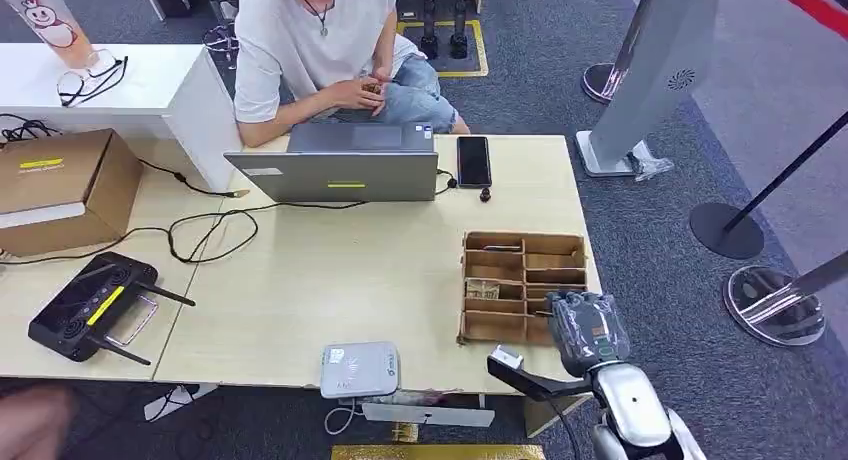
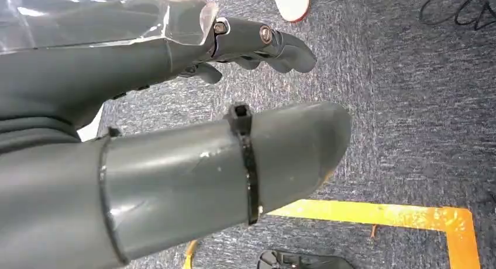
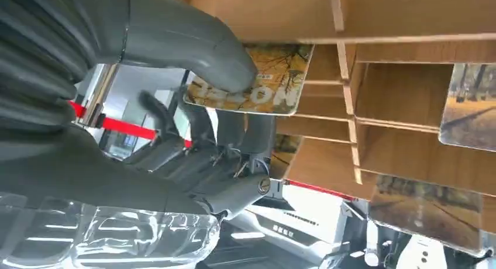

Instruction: Pass the card to the sensor for recognition and then transmit it.

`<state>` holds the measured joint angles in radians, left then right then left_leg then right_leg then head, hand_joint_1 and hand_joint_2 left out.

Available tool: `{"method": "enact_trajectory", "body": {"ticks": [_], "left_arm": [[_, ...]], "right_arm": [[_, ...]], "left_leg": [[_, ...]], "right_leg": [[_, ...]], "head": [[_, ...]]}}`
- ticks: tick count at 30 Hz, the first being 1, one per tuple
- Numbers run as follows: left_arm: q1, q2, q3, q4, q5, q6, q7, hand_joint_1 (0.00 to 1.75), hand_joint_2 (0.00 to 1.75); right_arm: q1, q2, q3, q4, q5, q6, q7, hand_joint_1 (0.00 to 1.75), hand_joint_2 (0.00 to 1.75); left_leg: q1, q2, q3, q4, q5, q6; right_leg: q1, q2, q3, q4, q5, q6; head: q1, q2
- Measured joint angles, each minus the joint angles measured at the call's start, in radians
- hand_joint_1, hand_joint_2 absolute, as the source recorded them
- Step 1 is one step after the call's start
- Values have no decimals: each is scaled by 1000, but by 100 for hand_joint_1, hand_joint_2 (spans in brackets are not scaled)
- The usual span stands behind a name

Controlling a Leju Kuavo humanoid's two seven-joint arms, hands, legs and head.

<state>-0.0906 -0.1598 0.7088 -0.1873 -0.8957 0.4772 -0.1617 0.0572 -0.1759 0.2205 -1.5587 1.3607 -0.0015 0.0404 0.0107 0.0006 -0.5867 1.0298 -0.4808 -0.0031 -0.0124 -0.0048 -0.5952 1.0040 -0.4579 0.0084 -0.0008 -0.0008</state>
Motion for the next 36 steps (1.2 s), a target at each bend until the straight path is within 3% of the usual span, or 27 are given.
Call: {"method": "enact_trajectory", "body": {"ticks": [11,23,36], "left_arm": [[0,0,0,0,0,-2,-5,0,0],[0,0,0,0,0,1,-17,0,0],[0,-2,11,0,2,15,-23,0,0]], "right_arm": [[20,0,0,-29,28,-17,-11,175,175],[27,11,0,-83,79,-263,-114,175,175],[27,48,-2,-134,29,-534,-216,175,175]], "left_leg": [[0,0,0,0,0,0],[0,0,0,0,0,0],[0,0,0,0,0,0]], "right_leg": [[0,0,0,0,0,0],[0,0,0,0,0,0],[0,0,0,0,0,0]], "head": [[0,0],[0,0],[0,0]]}}
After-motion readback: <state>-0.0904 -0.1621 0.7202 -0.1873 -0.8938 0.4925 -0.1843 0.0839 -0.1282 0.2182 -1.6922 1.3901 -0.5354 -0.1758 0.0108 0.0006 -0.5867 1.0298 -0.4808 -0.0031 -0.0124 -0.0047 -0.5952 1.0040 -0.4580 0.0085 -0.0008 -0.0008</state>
